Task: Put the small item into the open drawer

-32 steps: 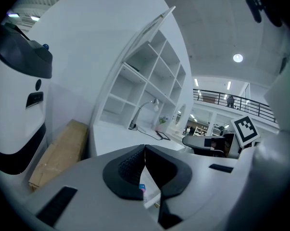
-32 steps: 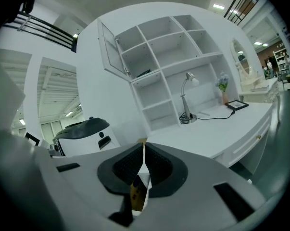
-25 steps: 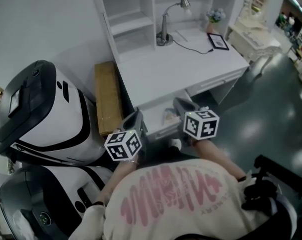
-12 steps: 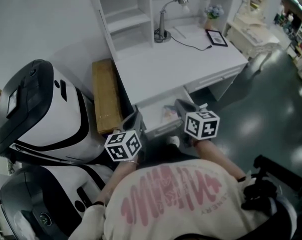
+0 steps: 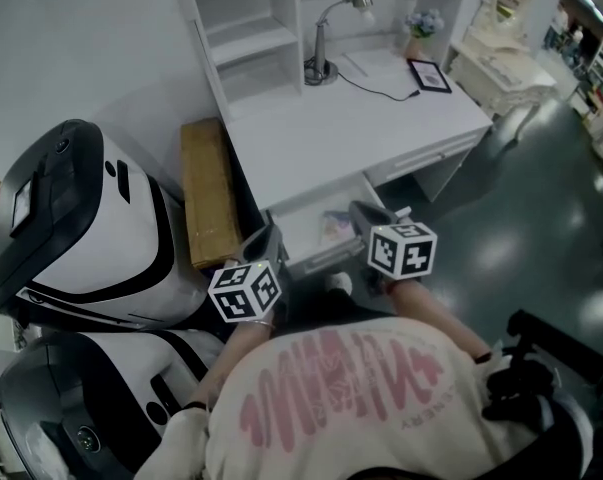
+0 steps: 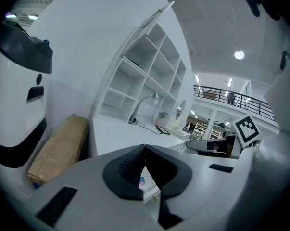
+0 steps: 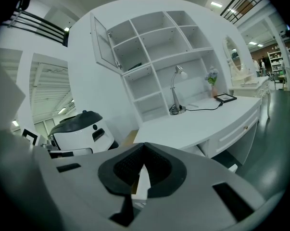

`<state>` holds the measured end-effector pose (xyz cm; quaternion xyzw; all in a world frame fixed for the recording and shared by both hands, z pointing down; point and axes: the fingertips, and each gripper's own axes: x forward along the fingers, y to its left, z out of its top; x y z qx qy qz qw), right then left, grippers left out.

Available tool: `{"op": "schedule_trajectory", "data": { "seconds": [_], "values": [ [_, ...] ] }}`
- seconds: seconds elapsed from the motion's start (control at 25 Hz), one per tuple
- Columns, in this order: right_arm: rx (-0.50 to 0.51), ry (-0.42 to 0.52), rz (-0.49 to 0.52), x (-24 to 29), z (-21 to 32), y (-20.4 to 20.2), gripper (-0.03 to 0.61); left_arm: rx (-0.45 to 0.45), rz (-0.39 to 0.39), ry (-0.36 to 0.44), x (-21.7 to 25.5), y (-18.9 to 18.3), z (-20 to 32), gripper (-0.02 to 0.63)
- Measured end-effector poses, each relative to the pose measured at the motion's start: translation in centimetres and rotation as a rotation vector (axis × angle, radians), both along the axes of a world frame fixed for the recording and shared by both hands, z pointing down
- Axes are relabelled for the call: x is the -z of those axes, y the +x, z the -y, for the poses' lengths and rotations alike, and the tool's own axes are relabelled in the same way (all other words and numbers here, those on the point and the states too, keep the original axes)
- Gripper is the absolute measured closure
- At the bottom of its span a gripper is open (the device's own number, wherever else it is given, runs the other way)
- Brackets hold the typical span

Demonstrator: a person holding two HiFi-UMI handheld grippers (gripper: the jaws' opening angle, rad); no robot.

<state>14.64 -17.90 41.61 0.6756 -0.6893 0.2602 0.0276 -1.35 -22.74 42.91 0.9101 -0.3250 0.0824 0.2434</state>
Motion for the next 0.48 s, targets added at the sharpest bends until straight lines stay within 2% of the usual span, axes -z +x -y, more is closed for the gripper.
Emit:
{"op": "schedule_trajectory", "data": {
  "seconds": [0.48],
  "values": [
    [0.006,-0.009,-0.003,-0.27,0.42,0.57,0.561,0.01,-0.002,-0.005,-0.05,0.33,0.41,0.583]
  ]
}}
